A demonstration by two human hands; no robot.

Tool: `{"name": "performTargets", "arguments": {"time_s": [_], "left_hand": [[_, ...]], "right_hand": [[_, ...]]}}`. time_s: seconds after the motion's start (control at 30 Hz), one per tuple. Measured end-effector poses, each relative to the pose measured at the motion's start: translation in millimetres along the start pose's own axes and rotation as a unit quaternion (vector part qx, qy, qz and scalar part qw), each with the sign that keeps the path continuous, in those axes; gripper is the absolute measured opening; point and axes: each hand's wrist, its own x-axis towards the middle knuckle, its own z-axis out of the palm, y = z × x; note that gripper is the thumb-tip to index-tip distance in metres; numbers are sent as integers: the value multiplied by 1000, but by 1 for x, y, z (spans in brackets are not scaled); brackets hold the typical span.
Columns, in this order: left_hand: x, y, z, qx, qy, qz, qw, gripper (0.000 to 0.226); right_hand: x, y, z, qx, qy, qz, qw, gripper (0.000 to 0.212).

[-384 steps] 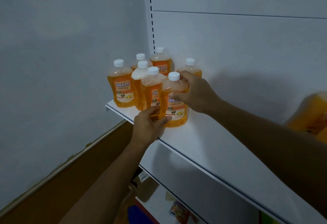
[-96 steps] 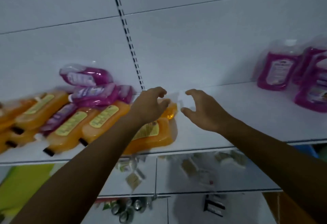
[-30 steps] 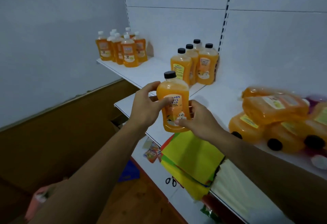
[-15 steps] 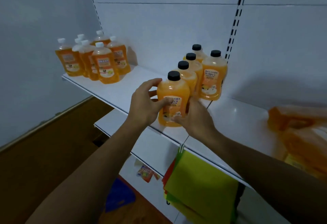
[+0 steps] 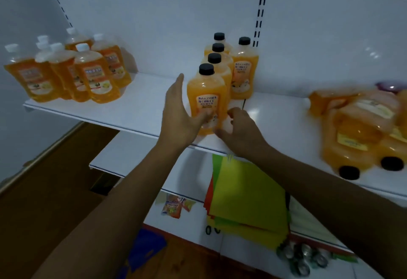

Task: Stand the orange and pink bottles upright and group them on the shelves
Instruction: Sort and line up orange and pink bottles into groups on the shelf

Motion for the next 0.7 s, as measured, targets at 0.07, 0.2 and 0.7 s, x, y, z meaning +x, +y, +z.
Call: {"name": "performTargets", "arguments": {"time_s": [0.07, 0.2, 0.7], "left_hand": [[-17, 4, 1, 5, 65, 36, 997, 91], [-45, 35, 14, -26, 90, 83, 992, 56], [-109, 181, 166, -63, -150, 151, 975, 40]], "right_hand": [[-21, 5, -9, -21, 7, -10, 1000, 57], [-55, 19, -36, -56, 32, -35, 997, 51], [-193, 128, -198, -131, 122, -31, 983, 53]]}}
